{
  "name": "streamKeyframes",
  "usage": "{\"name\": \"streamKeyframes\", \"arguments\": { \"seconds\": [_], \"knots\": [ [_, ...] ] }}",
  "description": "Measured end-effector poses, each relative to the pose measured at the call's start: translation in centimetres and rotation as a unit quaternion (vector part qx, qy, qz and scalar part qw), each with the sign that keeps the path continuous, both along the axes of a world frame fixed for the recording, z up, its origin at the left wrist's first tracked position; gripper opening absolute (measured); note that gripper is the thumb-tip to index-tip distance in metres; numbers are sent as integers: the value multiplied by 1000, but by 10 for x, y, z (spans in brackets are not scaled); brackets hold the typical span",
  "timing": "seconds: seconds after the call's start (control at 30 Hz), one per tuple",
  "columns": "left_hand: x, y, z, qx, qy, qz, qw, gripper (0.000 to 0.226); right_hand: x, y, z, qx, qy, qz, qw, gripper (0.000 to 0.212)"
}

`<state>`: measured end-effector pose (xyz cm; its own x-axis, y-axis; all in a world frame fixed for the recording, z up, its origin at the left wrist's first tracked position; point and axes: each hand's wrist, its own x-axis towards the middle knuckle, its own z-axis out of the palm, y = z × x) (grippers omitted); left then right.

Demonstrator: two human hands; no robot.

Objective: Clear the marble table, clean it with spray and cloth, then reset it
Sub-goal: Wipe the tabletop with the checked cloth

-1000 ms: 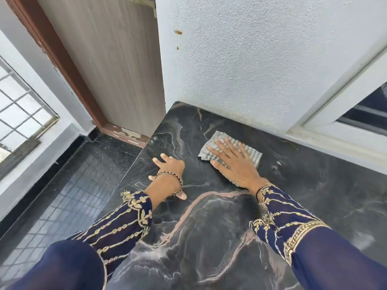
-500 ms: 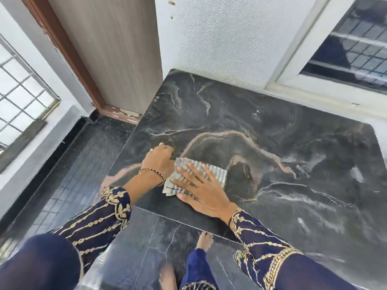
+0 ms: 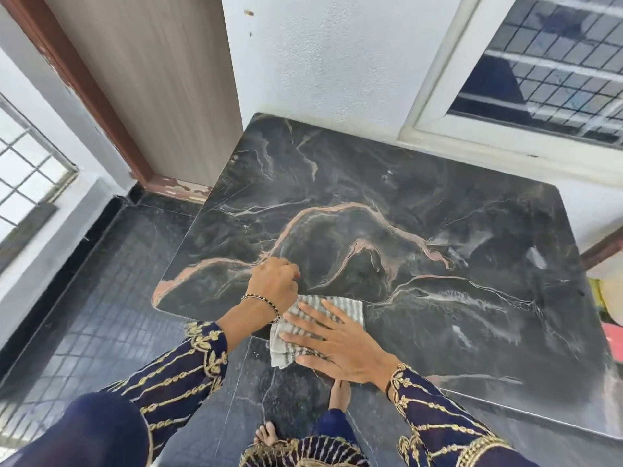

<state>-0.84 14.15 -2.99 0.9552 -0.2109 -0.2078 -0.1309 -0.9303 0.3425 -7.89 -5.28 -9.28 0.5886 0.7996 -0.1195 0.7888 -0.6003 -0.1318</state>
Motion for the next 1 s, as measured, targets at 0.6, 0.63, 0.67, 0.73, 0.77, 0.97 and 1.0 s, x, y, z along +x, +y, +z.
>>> {"name": "streamKeyframes", "arguments": {
  "seconds": [0.6,0.63,0.67,0.73,0.77,0.97,1.0],
  "knots": [
    [154,-87,0,31,10,29,999,51,285,-82,8,-22,102,-161,981,57],
    [166,-92,-1,58,29,31,997,71,302,-84,9,-23,100,-162,981,57],
    [181,-97,-2,88,54,33,994,97,321,-87,9,-25,96,-162,982,58],
    [205,-105,-5,139,123,34,982,134,352,-91,8,-27,91,-161,982,60],
    [216,-108,-6,159,157,30,974,143,365,-93,8,-27,89,-162,982,61],
    [242,-126,-22,197,239,32,950,150,444,-97,6,-26,79,-193,978,72],
    [243,-127,-23,196,246,34,948,149,454,-96,6,-31,75,-199,977,70]
  ]
}}
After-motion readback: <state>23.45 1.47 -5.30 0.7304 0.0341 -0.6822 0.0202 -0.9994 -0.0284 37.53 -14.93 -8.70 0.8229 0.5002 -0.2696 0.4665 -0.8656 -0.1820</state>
